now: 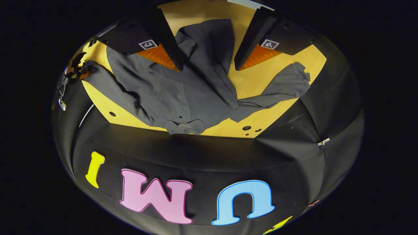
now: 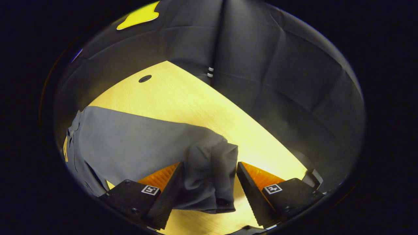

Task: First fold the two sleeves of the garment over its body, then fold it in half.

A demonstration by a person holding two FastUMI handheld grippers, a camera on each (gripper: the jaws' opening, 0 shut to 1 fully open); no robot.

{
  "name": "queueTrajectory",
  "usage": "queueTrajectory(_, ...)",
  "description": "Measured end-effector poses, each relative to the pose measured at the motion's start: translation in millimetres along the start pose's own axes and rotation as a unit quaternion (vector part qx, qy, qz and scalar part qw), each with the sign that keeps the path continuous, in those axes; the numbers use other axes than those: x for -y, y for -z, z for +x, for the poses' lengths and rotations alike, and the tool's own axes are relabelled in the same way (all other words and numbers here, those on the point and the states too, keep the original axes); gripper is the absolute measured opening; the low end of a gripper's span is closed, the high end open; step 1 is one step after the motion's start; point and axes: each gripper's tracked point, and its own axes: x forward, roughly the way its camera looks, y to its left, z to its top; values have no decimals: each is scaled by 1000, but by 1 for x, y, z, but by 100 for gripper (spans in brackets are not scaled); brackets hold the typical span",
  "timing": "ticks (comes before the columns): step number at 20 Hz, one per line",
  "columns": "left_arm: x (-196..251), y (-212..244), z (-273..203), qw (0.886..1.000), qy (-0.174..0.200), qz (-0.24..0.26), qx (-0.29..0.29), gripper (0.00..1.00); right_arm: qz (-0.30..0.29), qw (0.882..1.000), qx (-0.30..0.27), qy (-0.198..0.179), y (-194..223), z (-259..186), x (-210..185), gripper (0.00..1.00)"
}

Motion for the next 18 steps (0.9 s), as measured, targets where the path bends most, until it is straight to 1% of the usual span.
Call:
queueTrajectory(3,-5,-2,-2,1000,-8,-5,-1,99,6,1000,-8,1,2,0,-4,97)
queueTrajectory(4,-7,-2,-2,1000,-9,-8,-1,99,2,1000,-6,-2,1,0,-6,93)
queueTrajectory(9,-19,-2,-9,1000,-19,-16,-6,99,-6,1000,-11,-17,3,-2,-21,10)
queueTrajectory(10,-22,-1,-10,1000,-19,-19,-7,99,-13,1000,-13,-25,4,-4,-23,14)
queueTrajectory(11,-26,-1,-11,1000,-19,-21,-8,99,-24,999,-6,-26,3,-3,-26,10)
queueTrajectory(13,-34,3,-12,999,-20,-25,-11,99,-38,999,-1,-25,4,-3,-25,10)
queueTrajectory(15,-43,6,-13,999,-20,-30,-20,99,-32,999,-7,-32,4,-10,-33,10)
queueTrajectory(16,-47,8,-13,999,-17,-29,-22,99,-46,998,11,-32,-6,-19,-36,10)
queueTrajectory(18,-56,12,-13,999,-15,-17,-26,99,-101,992,54,-42,-25,-43,-49,9)
